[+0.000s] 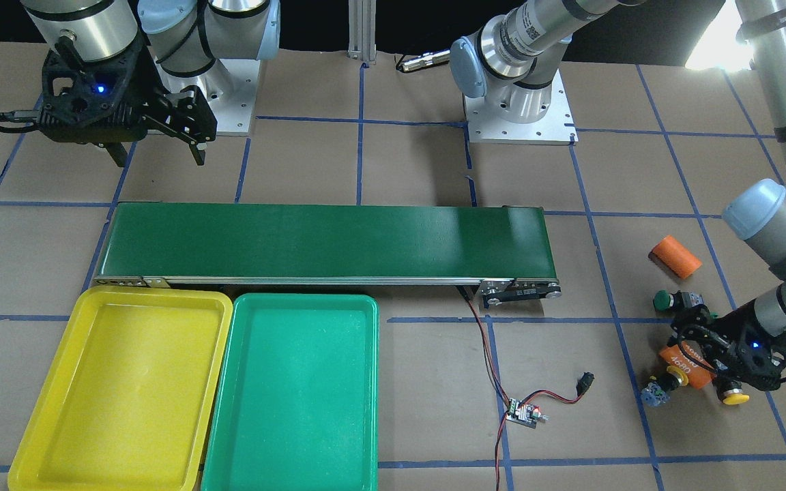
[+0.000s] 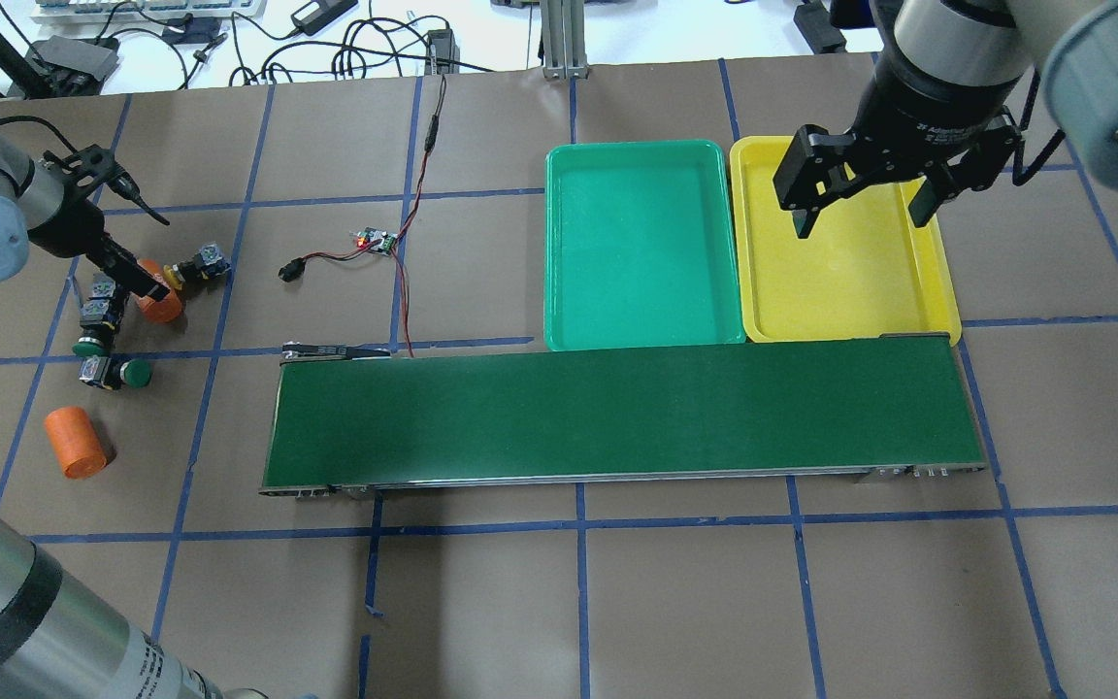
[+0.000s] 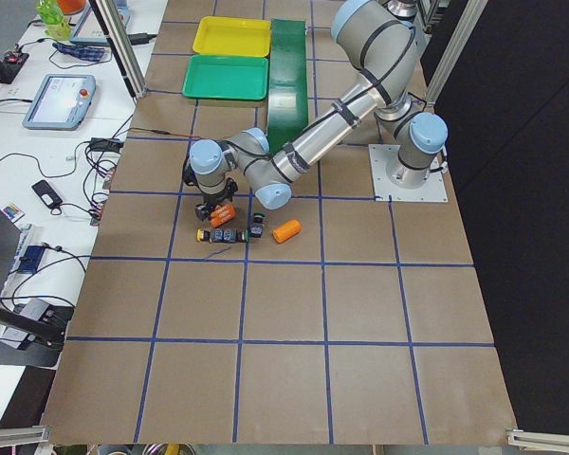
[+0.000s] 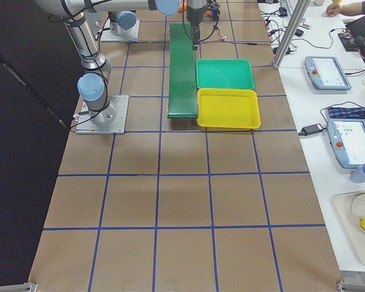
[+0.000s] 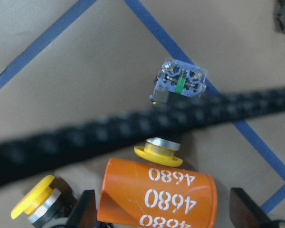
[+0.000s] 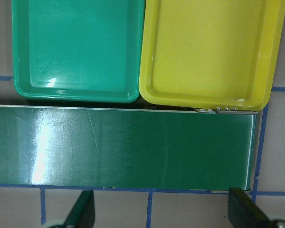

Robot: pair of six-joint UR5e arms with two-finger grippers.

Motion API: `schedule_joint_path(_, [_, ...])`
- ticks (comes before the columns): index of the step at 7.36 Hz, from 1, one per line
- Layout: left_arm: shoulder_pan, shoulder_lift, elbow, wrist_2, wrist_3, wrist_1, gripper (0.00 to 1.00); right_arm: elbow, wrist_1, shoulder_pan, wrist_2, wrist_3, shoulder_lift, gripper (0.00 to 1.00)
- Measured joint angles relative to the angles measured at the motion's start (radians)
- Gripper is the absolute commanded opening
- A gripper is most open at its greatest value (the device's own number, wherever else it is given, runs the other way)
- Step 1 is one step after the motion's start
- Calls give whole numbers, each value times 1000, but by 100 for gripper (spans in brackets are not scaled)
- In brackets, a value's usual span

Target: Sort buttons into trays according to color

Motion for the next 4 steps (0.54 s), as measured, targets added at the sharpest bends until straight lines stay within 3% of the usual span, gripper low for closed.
schedule_joint_path(4, [1, -23, 13, 2, 2, 4, 100, 2, -3, 1, -1, 65, -3, 100])
